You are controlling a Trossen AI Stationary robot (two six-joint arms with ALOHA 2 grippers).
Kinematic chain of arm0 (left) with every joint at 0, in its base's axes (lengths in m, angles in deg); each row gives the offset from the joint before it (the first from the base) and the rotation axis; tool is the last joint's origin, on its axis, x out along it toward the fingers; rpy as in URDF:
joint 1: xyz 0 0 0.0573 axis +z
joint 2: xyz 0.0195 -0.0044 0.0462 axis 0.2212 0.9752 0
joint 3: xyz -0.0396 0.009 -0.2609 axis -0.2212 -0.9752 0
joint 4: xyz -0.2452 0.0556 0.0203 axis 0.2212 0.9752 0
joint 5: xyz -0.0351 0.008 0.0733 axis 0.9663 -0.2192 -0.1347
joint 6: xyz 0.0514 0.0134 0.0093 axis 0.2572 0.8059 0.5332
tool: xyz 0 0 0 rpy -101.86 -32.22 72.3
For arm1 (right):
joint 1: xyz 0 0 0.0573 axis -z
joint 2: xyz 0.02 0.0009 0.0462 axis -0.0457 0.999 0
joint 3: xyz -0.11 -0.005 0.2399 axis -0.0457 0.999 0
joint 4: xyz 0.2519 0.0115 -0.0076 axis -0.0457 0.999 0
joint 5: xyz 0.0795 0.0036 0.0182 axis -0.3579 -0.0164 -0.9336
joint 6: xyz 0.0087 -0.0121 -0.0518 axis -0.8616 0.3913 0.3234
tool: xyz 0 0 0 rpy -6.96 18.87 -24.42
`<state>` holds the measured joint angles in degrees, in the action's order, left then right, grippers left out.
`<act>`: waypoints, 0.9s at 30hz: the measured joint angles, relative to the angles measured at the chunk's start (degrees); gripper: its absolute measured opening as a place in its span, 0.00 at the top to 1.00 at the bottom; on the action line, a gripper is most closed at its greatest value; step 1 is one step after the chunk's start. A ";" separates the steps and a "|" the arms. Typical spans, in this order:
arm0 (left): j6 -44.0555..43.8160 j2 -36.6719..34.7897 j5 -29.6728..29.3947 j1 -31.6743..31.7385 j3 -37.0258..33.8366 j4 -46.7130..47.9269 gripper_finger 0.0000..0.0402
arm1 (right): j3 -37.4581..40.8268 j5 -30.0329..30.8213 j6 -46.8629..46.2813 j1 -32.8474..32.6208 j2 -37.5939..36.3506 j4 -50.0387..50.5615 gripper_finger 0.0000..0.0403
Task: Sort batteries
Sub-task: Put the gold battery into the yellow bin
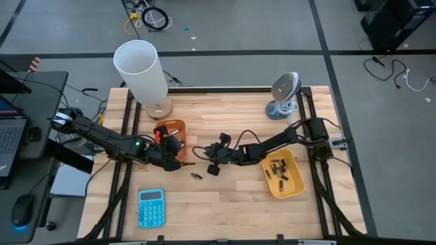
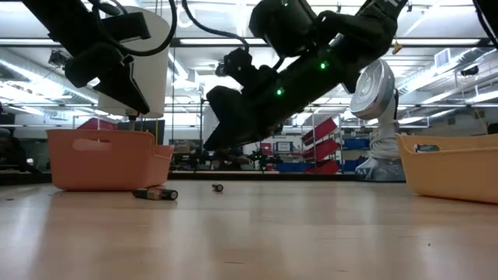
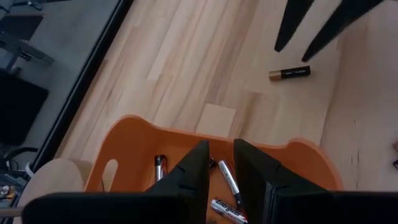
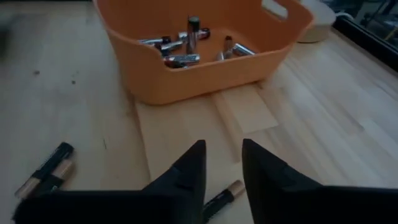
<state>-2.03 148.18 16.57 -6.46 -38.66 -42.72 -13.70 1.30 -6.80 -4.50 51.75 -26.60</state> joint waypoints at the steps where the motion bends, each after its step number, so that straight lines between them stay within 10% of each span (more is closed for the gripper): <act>1: 0.03 0.00 -0.01 0.01 0.00 -0.01 0.81 | 0.00 0.00 0.14 0.01 0.27 0.08 0.75; 27: 0.07 0.02 -1.94 0.01 0.00 -0.35 0.81 | -0.02 -1.00 -8.82 0.35 3.76 5.48 0.62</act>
<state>-1.96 148.20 14.64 -6.44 -38.66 -43.07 -13.72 0.30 -15.62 -4.15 55.51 -21.12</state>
